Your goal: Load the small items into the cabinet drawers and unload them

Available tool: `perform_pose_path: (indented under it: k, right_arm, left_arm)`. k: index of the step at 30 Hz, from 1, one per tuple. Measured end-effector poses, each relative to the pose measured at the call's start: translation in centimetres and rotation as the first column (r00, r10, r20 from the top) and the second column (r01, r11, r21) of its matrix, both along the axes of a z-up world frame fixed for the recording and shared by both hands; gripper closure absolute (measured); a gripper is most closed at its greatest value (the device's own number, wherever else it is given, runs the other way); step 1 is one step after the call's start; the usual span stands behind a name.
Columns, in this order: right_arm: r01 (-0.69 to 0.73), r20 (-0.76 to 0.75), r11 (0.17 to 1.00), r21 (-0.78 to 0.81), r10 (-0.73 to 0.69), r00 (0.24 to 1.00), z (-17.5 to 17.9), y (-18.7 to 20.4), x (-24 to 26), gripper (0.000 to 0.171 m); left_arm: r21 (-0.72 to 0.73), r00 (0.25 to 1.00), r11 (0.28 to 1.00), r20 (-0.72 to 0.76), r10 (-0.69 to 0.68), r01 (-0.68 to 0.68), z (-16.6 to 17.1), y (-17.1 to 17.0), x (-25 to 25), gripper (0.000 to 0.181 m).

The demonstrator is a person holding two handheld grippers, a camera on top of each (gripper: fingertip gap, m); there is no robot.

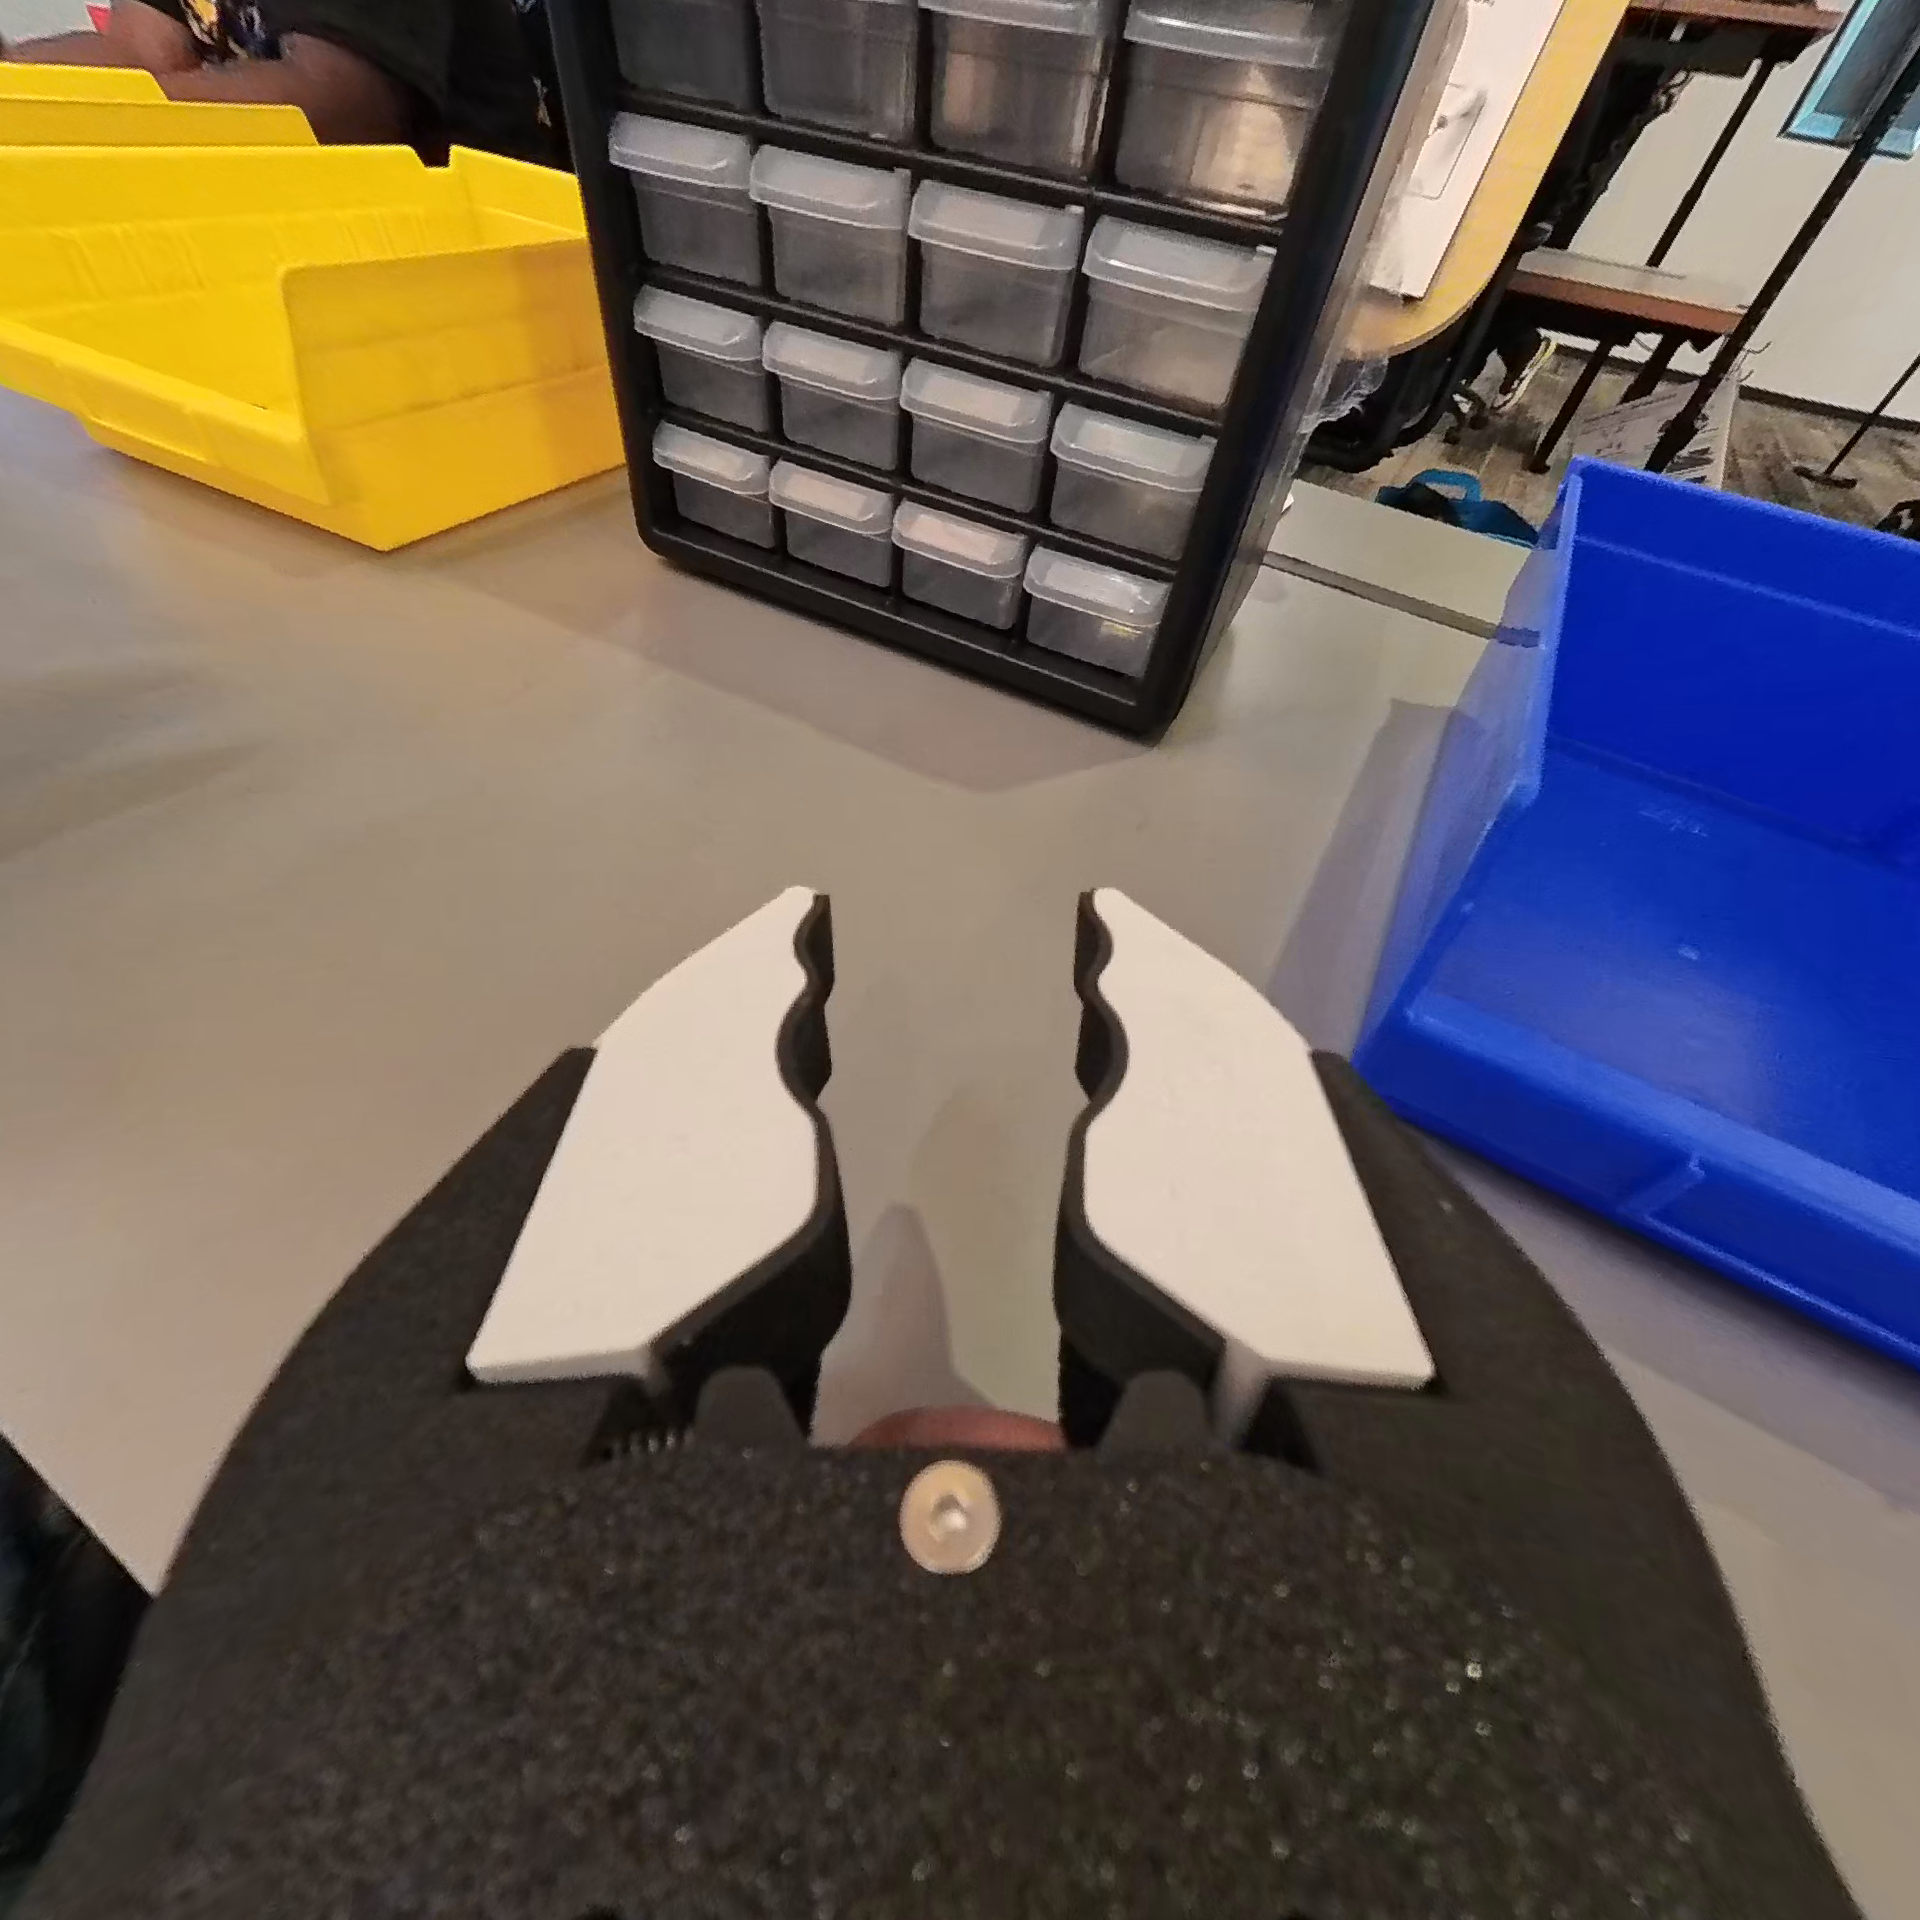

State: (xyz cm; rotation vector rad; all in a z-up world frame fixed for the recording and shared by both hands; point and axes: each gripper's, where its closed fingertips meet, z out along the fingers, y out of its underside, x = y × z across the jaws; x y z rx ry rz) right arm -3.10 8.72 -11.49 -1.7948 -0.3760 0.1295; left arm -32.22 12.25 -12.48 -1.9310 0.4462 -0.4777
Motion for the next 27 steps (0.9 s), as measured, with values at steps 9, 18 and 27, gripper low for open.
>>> perform_pose_path:
  k: [9, 18, 27]
  right_arm:
    - [0.007, -0.009, 1.0, -0.004, -0.007, 1.0, 0.01, -0.08, 0.18, 0.127]
    - [0.012, -0.015, 1.0, -0.003, -0.012, 1.0, 0.05, -0.08, 0.41, 0.128]
    - [0.015, -0.004, 1.0, -0.009, -0.015, 1.0, -0.1, -0.07, 0.49, 0.128]
  left_arm:
    - [-0.012, 1.0, 1.0, -0.014, -0.016, 0.016, -0.38, -0.04, 0.41, 0.13]
    - [-0.024, 1.0, 1.0, -0.007, -0.016, 0.016, -0.52, 0.03, 0.32, 0.131]
    - [-0.04, 1.0, 0.999, 0.007, -0.018, 0.018, -0.69, 0.04, 0.33, 0.131]
